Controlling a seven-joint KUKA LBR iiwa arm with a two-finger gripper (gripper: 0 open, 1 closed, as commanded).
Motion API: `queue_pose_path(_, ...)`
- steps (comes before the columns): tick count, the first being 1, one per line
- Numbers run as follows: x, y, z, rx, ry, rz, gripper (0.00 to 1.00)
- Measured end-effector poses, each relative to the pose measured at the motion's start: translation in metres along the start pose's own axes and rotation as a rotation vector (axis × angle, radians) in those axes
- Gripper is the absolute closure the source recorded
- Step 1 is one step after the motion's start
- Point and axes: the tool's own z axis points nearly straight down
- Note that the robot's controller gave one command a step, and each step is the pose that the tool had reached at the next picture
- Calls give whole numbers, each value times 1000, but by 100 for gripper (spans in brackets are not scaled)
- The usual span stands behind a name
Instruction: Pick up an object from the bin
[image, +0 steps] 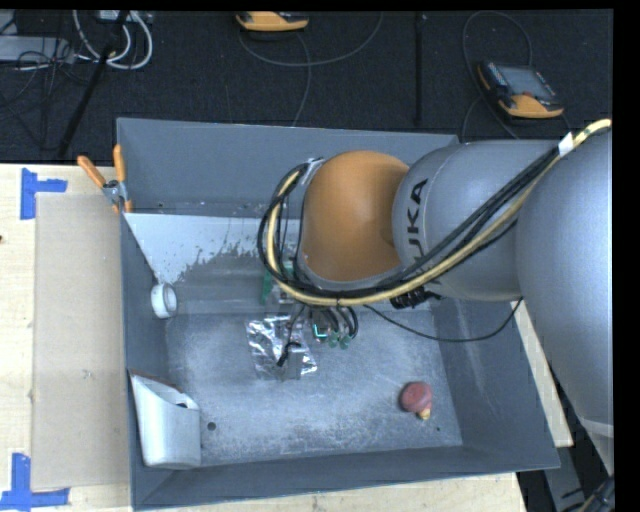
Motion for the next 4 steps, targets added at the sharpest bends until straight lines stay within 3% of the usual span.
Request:
queue_pose_path(1, -9, -29, 76, 0, -2, -14, 0)
queue_pose_path(2, -10, -27, 71, -2, -9, -11, 100)
queue_pose_path(3, -38, -41, -37, -2, -20, 28, 100)
queue_pose_path(4, -39, -40, -88, -2, -18, 19, 100)
